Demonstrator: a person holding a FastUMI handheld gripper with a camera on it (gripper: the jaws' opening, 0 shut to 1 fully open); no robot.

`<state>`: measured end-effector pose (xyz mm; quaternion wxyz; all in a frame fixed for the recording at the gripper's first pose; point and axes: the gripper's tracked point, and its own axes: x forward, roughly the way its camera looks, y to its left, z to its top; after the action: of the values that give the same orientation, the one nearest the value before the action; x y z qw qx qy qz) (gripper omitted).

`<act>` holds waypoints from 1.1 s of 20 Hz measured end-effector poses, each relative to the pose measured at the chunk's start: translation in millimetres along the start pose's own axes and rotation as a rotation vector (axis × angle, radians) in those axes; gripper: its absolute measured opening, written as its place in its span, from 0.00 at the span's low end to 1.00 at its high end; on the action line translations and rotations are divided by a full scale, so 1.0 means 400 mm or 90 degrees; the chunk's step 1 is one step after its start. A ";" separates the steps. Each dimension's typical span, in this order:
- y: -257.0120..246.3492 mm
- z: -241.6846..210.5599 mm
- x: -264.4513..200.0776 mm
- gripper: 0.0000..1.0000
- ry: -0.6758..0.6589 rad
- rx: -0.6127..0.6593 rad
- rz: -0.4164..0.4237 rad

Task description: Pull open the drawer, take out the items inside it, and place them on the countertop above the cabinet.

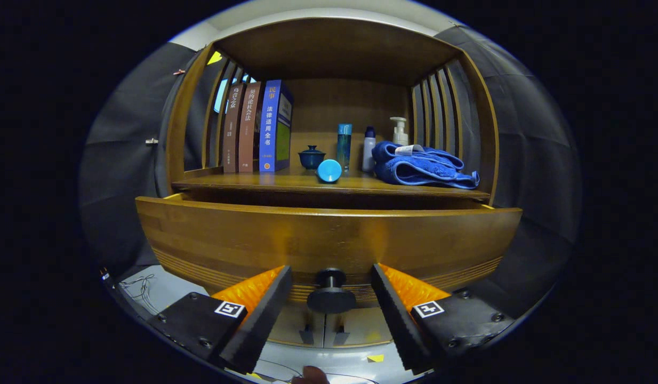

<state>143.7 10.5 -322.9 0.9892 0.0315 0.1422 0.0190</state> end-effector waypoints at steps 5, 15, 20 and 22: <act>0.003 0.018 0.079 0.99 -0.004 0.018 0.002; 0.006 0.025 0.127 0.99 0.002 0.013 -0.001; -0.002 0.052 0.106 0.99 0.000 -0.002 -0.005; 0.001 0.076 0.086 0.99 -0.006 0.001 -0.005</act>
<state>185.4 10.6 -303.4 0.9899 0.0320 0.1374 0.0149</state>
